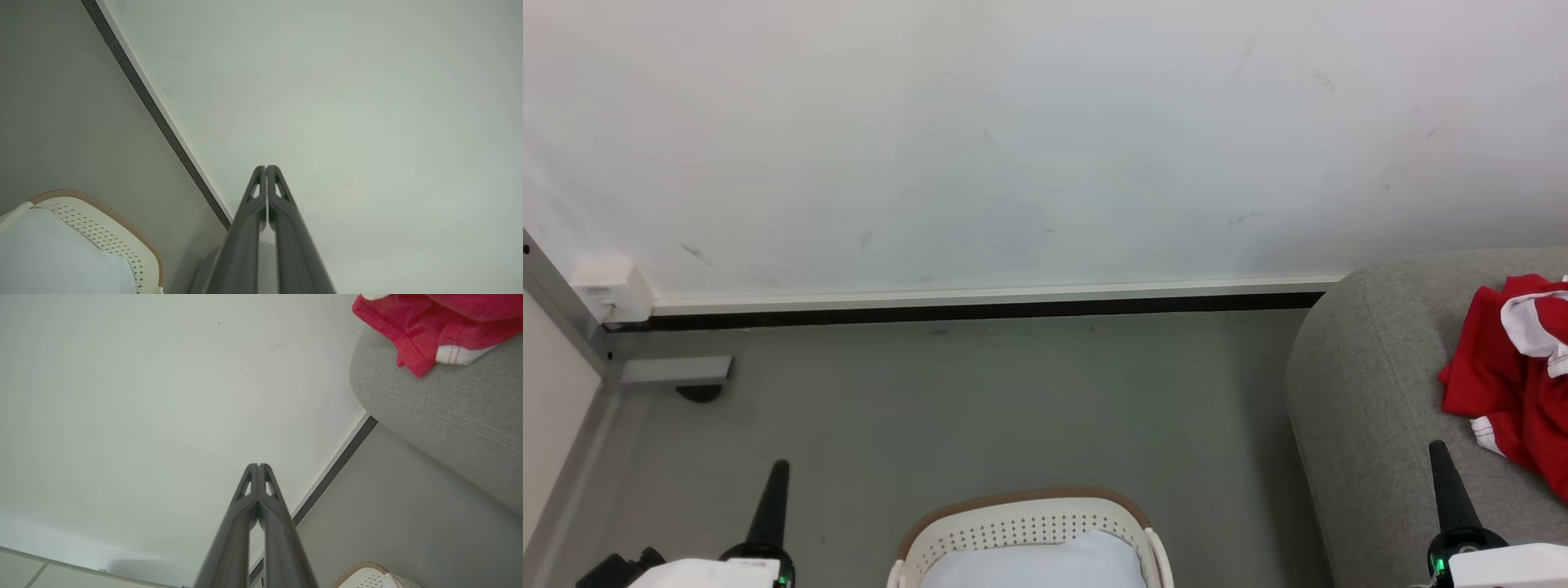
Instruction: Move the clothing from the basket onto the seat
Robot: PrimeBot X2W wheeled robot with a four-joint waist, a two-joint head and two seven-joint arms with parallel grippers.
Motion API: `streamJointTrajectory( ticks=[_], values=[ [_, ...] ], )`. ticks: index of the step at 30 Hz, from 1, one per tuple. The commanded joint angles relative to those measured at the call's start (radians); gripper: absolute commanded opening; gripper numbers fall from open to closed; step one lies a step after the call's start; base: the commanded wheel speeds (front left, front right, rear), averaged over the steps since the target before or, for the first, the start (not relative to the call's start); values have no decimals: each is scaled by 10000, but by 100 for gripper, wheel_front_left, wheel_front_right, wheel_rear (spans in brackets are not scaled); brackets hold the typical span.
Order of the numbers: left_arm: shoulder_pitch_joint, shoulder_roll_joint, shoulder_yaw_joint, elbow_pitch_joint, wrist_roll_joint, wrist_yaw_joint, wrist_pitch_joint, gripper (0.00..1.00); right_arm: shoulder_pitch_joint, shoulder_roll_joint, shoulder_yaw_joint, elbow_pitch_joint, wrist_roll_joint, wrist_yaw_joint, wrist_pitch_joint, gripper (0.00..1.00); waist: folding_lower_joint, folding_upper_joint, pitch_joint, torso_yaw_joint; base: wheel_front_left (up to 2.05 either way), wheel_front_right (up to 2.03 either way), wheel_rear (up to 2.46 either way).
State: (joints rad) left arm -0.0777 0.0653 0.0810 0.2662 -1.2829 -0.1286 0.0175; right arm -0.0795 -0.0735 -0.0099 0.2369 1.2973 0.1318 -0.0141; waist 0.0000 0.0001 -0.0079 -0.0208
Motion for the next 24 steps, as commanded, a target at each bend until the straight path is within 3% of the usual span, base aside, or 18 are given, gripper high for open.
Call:
streamJointTrajectory(
  ticks=[1, 24],
  values=[
    [-187, 15, 62, -99, -315, -24, 91, 0, -209, -99, -81, -24, 265, -12, 71, 0, 0, -1, 3, 8, 0, 0, 0],
    [-281, -70, 233, -160, -1896, -30, 578, 0, -267, -76, -421, 30, 1972, -16, 575, 0, 0, -1, 52, 104, 0, 0, 0]
  ],
)
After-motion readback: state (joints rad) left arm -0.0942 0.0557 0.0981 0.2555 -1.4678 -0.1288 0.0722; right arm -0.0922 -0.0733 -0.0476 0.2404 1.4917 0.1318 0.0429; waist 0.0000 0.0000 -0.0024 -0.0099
